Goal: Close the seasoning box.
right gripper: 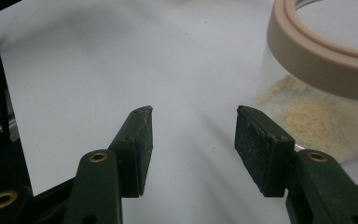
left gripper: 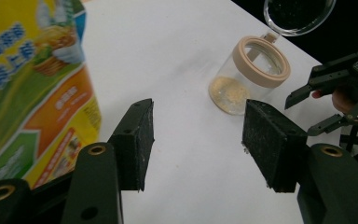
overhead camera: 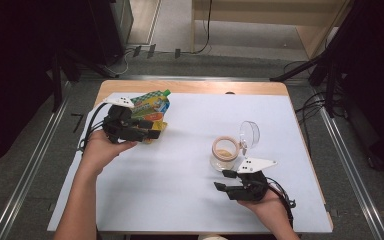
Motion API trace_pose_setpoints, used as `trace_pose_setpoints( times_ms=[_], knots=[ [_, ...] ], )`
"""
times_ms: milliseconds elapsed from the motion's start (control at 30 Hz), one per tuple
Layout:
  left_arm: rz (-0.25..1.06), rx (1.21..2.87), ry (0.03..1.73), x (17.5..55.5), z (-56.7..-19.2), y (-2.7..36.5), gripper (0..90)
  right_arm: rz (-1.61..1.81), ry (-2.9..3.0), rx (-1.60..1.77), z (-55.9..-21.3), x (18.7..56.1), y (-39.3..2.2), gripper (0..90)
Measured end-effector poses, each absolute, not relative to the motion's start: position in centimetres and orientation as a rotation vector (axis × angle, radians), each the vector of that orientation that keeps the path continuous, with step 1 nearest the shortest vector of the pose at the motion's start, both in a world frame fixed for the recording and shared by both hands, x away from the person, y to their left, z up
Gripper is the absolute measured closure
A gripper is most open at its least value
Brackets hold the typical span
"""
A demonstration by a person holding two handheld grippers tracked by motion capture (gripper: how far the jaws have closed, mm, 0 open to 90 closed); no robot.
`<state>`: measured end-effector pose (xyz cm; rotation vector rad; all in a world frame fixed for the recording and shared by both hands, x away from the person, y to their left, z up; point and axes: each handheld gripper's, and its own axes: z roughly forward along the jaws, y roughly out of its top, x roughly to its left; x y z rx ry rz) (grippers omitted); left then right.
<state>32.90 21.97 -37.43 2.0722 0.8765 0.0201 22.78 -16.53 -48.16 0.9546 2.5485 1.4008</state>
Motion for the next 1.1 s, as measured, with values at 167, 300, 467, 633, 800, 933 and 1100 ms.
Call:
trace_pose_setpoints(
  times_ms=[167,300,467,633,800,933,1100],
  knots=[
    [0.050,2.058,0.916,32.6,-37.2,23.8,43.8,1.393,2.563,0.937,-48.3,22.8,-16.2,47.4],
    [0.068,2.046,0.934,32.3,-37.1,25.0,43.2,1.395,2.569,0.932,-48.3,22.9,-16.0,47.2],
    [0.102,2.028,0.975,32.1,-37.2,26.6,43.2,1.388,2.587,0.923,-48.5,23.1,-15.5,47.3],
    [0.142,2.017,1.035,32.6,-37.8,28.0,43.6,1.385,2.609,0.894,-48.7,23.2,-14.9,47.3],
    [0.161,2.012,1.045,33.9,-38.4,28.6,40.2,1.374,2.628,0.884,-48.9,23.2,-14.4,47.2],
    [0.144,1.963,1.061,35.5,-39.3,28.3,40.8,1.371,2.631,0.881,-48.9,23.1,-14.1,47.2],
    [0.163,2.005,1.060,36.7,-40.2,26.8,44.7,1.366,2.632,0.879,-49.1,23.0,-13.9,47.2]
  ],
)
